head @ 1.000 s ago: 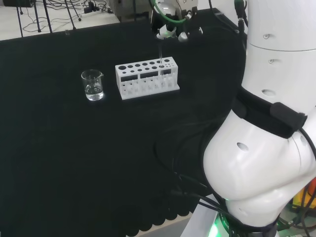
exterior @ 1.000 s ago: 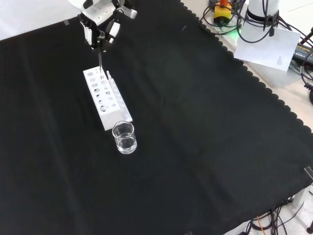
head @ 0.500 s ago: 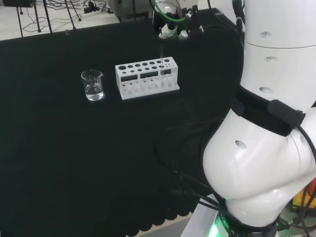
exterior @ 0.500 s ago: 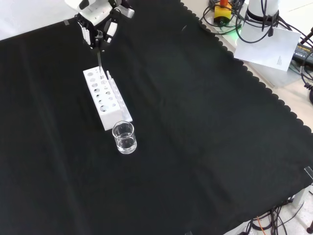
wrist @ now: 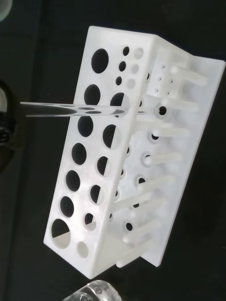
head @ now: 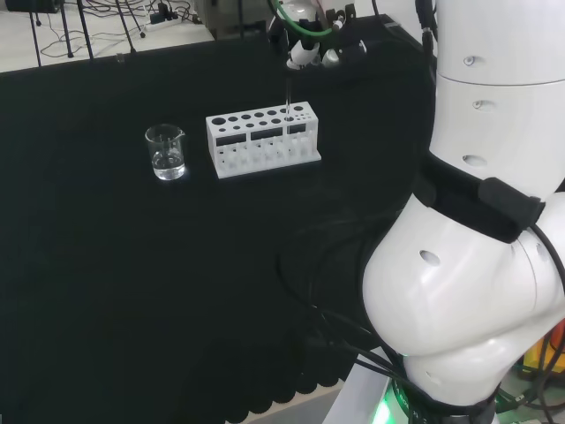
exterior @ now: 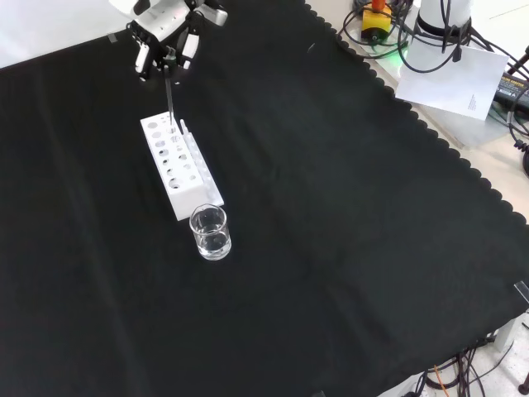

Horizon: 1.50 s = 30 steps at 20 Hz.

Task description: Put the glass rod back on the white test tube rack.

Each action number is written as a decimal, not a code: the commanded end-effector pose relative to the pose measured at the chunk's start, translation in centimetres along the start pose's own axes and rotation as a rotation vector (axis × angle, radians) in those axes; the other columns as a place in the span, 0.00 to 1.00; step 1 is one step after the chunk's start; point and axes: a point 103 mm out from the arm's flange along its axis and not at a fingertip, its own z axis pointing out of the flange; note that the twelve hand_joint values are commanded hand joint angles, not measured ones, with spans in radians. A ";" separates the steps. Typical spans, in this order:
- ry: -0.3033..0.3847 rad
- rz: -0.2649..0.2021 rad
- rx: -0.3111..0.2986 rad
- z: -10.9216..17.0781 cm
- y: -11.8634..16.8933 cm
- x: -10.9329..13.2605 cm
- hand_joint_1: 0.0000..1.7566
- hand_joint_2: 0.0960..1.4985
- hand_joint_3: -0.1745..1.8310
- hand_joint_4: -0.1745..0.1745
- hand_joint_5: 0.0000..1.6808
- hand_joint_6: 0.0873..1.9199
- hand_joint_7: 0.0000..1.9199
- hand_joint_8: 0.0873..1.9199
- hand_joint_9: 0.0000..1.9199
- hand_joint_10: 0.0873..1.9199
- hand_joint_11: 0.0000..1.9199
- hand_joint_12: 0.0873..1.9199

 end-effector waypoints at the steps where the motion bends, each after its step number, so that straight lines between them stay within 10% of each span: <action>1: -0.008 -0.006 0.049 -0.2 0.1 0.2 0.81 0.59 0.00 0.00 0.22 0.41 0.89 0.00 0.96 0.17 0.95 0.15; 12: -0.021 0.004 0.057 -0.9 -0.4 -0.2 0.79 0.52 0.00 0.00 0.18 0.36 0.91 0.26 1.00 0.15 0.96 0.15; 30: -0.021 0.035 0.031 -1.8 -2.9 -1.3 0.79 0.51 0.00 0.00 0.19 0.36 0.90 0.32 1.00 0.19 0.97 0.17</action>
